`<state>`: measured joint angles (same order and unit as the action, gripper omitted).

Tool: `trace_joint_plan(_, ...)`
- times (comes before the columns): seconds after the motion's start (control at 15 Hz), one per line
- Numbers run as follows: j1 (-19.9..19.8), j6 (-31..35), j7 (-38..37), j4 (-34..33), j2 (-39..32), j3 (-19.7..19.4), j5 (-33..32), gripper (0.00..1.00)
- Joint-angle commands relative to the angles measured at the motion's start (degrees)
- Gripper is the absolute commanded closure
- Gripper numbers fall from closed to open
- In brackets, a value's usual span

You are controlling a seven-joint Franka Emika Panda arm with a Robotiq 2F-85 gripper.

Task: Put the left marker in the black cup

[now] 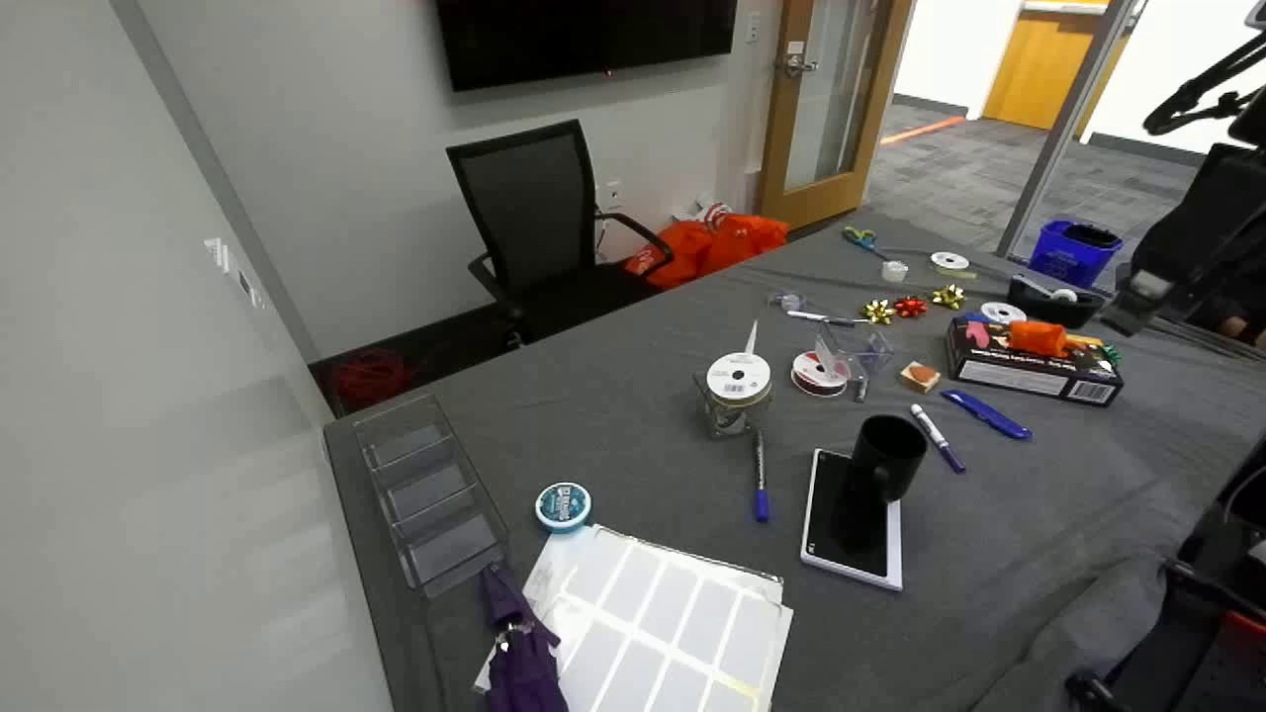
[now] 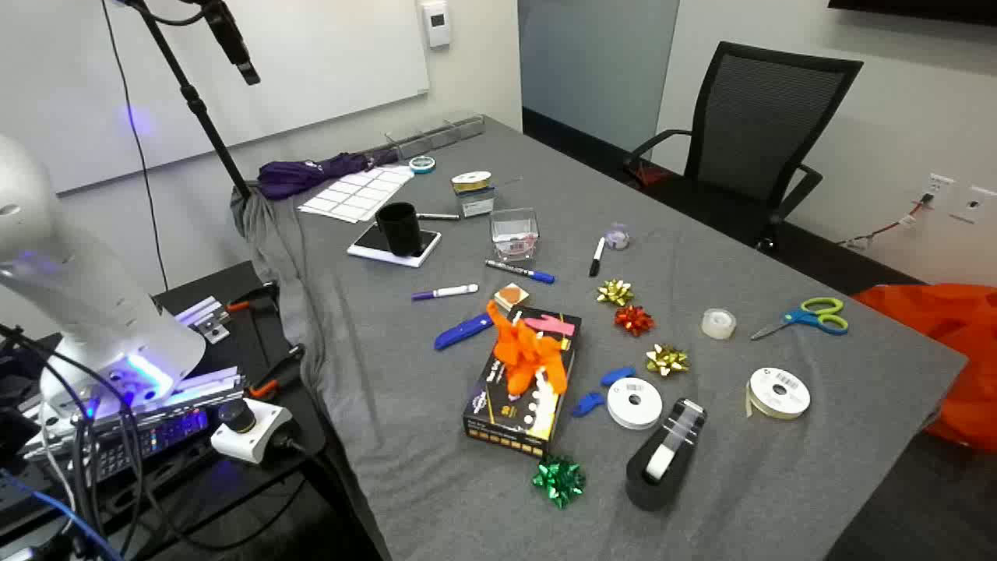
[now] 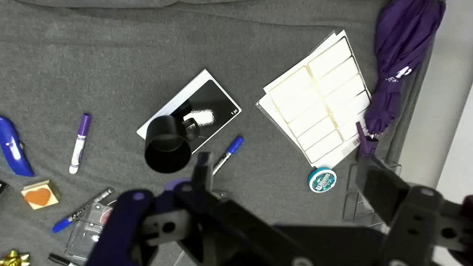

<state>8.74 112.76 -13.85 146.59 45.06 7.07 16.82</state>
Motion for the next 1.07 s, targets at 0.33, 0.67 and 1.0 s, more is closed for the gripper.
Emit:
trace_joint_plan(0.33, -0.8, -0.3, 0.5, -0.2, 0.0, 0.6, 0.5, 0.0)
trace_joint_plan(0.67, -1.2, 1.8, -1.8, -1.2, -2.9, 1.7, 1.4, 0.0)
trace_joint_plan(1.0, -3.4, 13.3, -15.7, -7.2, -15.8, 7.5, 2.9, 0.0)
